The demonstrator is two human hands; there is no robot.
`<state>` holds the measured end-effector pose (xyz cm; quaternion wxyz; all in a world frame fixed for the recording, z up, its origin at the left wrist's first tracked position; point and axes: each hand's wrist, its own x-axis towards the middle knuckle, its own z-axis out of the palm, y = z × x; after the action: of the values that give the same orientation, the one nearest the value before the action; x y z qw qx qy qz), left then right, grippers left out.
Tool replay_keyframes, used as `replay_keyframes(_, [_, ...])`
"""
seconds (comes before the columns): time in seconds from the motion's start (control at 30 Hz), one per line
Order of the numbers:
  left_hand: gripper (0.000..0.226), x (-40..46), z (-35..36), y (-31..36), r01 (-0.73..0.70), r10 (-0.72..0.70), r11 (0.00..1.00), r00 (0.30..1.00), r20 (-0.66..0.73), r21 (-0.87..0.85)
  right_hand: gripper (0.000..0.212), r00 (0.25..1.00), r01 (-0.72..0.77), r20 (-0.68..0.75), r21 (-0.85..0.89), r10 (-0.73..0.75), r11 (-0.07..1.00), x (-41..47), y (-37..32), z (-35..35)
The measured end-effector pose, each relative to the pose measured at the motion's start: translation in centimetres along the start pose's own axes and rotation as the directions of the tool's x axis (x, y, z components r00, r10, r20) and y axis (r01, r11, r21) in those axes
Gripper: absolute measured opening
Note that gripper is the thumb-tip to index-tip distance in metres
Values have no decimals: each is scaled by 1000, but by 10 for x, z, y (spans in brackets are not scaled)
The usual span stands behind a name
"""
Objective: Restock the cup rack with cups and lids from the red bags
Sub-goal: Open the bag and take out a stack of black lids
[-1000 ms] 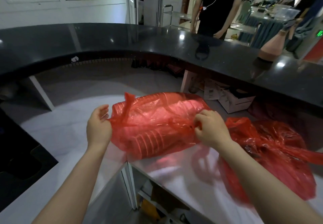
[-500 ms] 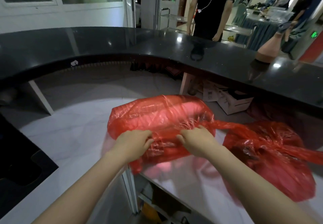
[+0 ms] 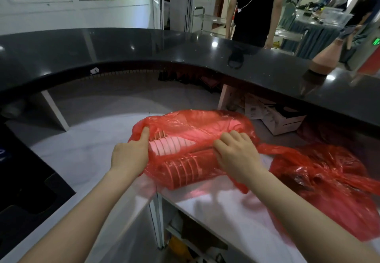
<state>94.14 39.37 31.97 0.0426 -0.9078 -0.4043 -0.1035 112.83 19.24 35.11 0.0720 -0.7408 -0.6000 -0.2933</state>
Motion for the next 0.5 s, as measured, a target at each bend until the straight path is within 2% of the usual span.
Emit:
replay_keyframes(0.07, [55,-4,-6,0,-60,65,997,989,-130,42,20,986,164,-35,104,-161,981,10,-10,3])
replay_keyframes(0.13, [34,-5,-5,3,-122,128,992,959,-253,41,40,969,186,132,174,-210,967,22,-19,10])
replay_keyframes(0.2, [19,-1,-3,6,-133,135,991,970,-200,23,49,896,70,422,174,-139,982,34,-25,21])
replay_keyframes(0.27, [33,5,3,5,-34,34,999,999,-13,16,54,815,-5,579,48,-24,999,39,-20,34])
replay_keyframes(0.33, [57,10,13,-1,30,-35,997,996,84,67,54,807,-42,584,-98,91,994,37,-10,38])
replay_keyframes(0.4, [75,13,21,-10,41,-50,994,995,87,104,57,812,-85,552,-207,189,975,30,3,37])
replay_keyframes(0.5, [72,19,23,-26,18,-45,979,991,127,201,67,776,-173,525,-353,348,919,26,17,25])
